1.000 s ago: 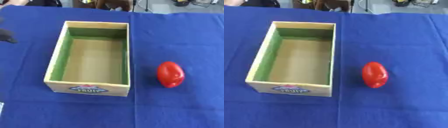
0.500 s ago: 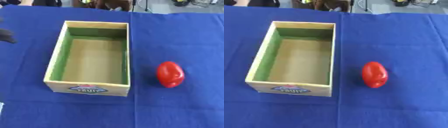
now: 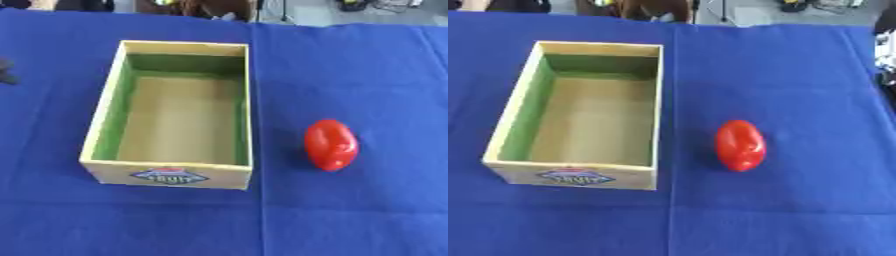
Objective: Pick up objects on the table and place them in the box.
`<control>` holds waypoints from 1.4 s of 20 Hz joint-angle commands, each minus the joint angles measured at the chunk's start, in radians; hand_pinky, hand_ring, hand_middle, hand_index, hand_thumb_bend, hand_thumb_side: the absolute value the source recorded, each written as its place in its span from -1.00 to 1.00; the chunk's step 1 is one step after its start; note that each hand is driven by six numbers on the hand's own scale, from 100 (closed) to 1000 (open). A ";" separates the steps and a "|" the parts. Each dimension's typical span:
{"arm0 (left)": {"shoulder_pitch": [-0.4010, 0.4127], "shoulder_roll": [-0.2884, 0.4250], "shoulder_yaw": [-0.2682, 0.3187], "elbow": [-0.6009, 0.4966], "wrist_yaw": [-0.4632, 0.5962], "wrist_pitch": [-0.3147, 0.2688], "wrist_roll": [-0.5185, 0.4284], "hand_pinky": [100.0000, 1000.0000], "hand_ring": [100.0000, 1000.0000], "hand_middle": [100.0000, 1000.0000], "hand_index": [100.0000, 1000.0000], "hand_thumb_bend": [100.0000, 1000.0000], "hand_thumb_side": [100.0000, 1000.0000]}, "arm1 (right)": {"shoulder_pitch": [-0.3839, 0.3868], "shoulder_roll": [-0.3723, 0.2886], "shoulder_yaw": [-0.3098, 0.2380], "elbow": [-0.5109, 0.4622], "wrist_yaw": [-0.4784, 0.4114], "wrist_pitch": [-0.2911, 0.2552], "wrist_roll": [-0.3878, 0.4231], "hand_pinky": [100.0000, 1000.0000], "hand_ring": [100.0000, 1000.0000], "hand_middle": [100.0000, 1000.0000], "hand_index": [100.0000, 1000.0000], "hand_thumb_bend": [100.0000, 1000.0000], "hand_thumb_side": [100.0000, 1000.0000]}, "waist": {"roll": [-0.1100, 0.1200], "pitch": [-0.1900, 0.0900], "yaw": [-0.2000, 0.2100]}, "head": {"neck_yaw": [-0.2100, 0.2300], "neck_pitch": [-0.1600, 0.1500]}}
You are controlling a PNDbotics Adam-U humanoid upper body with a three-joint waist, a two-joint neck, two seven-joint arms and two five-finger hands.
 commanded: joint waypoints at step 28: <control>0.000 0.022 -0.007 -0.017 0.010 0.006 -0.012 -0.14 -0.01 0.20 0.65 -1.00 0.85 | -0.096 -0.344 0.091 -0.019 -0.007 0.010 0.652 0.62 0.77 0.79 1.00 -0.46 0.57 | -0.012 -0.037 0.010 | 0.021 -0.002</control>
